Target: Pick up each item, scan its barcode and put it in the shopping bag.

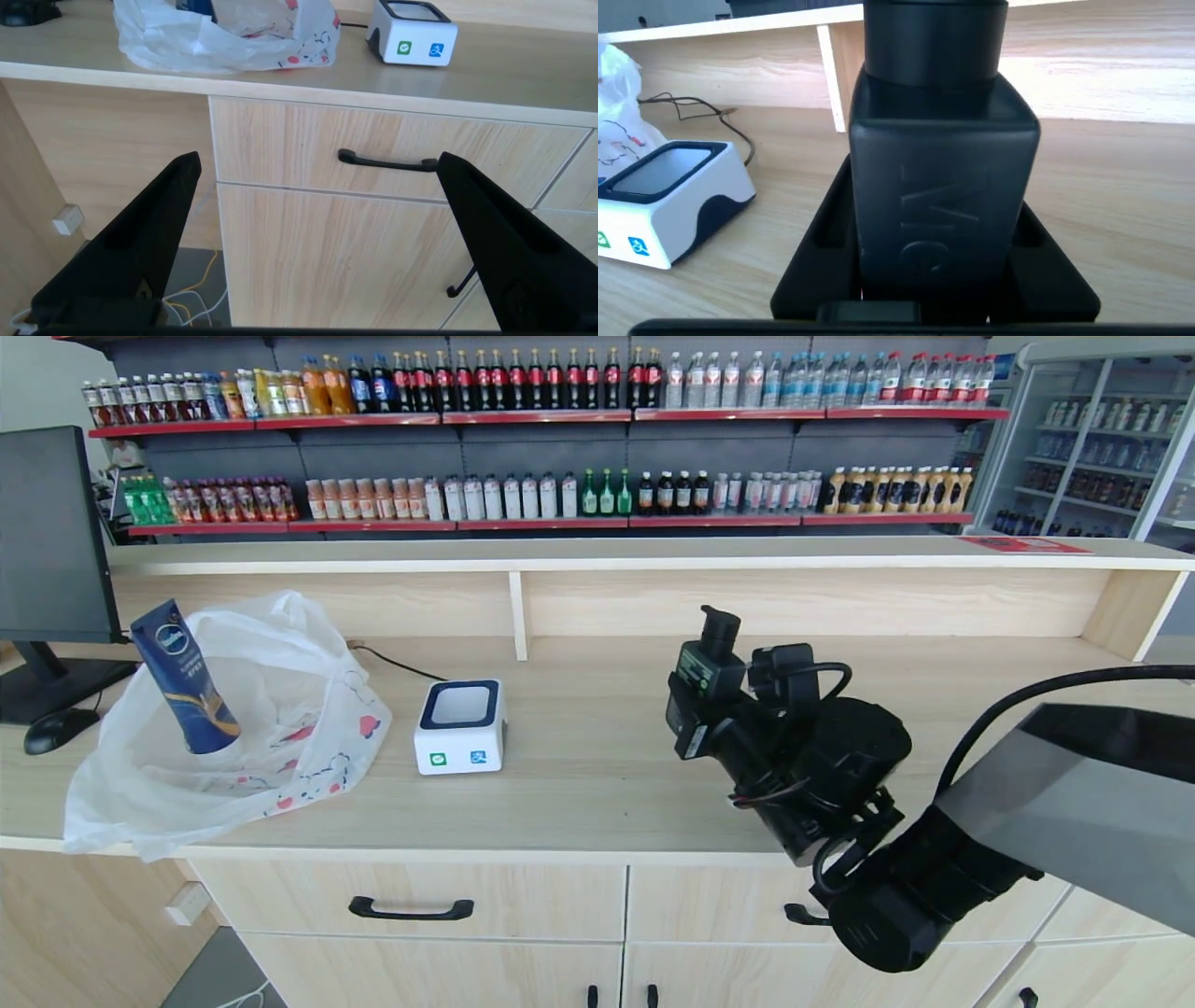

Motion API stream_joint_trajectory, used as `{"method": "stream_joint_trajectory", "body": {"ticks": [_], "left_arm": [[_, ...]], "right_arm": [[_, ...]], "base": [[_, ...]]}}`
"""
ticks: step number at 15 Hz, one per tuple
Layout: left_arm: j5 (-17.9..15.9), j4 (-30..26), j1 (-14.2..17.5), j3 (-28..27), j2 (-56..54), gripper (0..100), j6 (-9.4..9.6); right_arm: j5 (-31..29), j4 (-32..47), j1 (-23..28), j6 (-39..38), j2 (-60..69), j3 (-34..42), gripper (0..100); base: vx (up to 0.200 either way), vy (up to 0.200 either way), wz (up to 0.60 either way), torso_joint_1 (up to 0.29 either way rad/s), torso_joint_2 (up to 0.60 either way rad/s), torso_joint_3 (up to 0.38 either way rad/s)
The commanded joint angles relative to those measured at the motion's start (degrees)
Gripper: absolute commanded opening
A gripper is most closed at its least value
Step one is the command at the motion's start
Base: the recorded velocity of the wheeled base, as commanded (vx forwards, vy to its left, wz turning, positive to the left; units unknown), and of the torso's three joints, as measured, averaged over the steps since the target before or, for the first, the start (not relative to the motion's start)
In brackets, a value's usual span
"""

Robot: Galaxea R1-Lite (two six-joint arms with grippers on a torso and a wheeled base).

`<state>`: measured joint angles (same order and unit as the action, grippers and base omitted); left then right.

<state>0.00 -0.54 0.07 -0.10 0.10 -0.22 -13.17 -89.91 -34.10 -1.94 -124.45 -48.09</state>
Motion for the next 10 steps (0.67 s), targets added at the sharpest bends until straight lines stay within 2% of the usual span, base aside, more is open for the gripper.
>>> {"method": "stream_joint_trajectory", "body": {"ticks": [1,5,10], "left_arm": [[0.0,0.01,0.01,0.01,-0.01,100,-0.04],[0.0,0.01,0.01,0.01,-0.01,100,-0.04],[0.0,0.01,0.01,0.01,-0.01,100,-0.04]], "right_arm": [[-0.02,-0.09,-1.67,0.0,5.8,2.04,0],[-0.19,-0.09,-2.29,-0.08,12.04,4.85,0],[-0.19,-0.09,-6.33,-0.08,18.63,9.77,0]], "base": [[0.0,0.0,0.0,0.0,0.0,0.0],[0.0,0.0,0.0,0.0,0.0,0.0],[0.0,0.0,0.0,0.0,0.0,0.0]]}}
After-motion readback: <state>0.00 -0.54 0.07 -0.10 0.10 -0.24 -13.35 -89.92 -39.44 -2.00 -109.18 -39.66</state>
